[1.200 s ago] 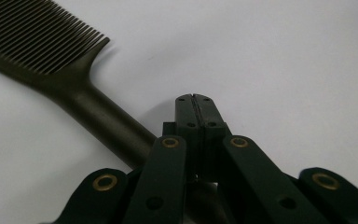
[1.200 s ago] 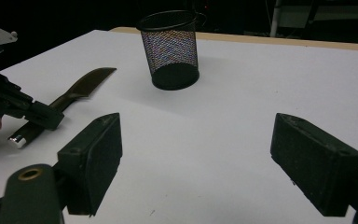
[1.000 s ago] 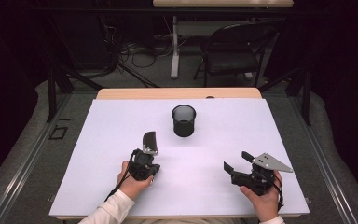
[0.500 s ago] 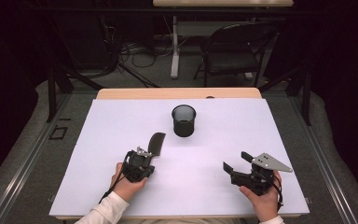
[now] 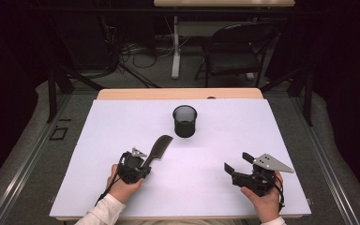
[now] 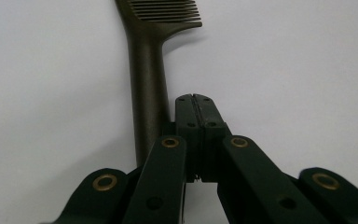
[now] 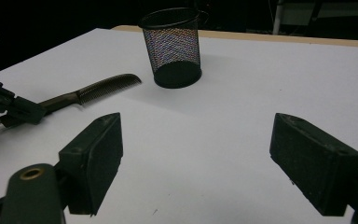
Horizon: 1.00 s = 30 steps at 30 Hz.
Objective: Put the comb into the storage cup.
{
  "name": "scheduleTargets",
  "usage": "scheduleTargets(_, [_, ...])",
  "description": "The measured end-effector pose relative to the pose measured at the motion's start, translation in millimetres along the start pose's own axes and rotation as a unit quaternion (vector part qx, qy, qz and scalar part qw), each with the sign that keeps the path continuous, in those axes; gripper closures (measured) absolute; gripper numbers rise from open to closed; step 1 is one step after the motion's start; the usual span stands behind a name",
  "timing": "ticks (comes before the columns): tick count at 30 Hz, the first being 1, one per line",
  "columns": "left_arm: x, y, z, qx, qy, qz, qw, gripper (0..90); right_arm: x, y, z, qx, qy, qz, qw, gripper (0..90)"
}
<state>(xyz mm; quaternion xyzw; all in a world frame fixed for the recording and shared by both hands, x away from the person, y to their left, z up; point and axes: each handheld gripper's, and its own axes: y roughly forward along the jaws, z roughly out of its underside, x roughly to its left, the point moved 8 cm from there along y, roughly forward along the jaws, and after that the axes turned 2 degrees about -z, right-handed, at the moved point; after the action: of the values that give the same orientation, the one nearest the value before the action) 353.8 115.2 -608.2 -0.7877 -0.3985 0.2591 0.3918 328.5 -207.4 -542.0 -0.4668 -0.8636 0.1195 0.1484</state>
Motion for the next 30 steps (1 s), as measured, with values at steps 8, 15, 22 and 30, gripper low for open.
scheduleTargets(8, [6.4,-1.8,1.2,-0.005,-0.007,-0.006,1.0,89.8,-0.2,-0.3,-0.1,0.0,-0.003,0.0,1.0,17.3])
scheduleTargets(15, [10.5,-3.5,2.4,-0.004,-0.005,-0.008,0.9999,89.8,-0.1,-0.5,-0.2,0.0,-0.003,-0.001,1.0,17.5])
scheduleTargets(22, [14.5,-6.1,2.4,-0.009,-0.012,-0.011,0.9998,89.6,-0.1,-0.7,-0.3,0.0,-0.004,-0.001,1.0,17.6])
scheduleTargets(30, [14.3,-7.9,2.2,-0.012,-0.012,-0.009,0.9998,89.2,-0.2,-0.6,0.0,0.001,-0.004,-0.002,1.0,17.7])
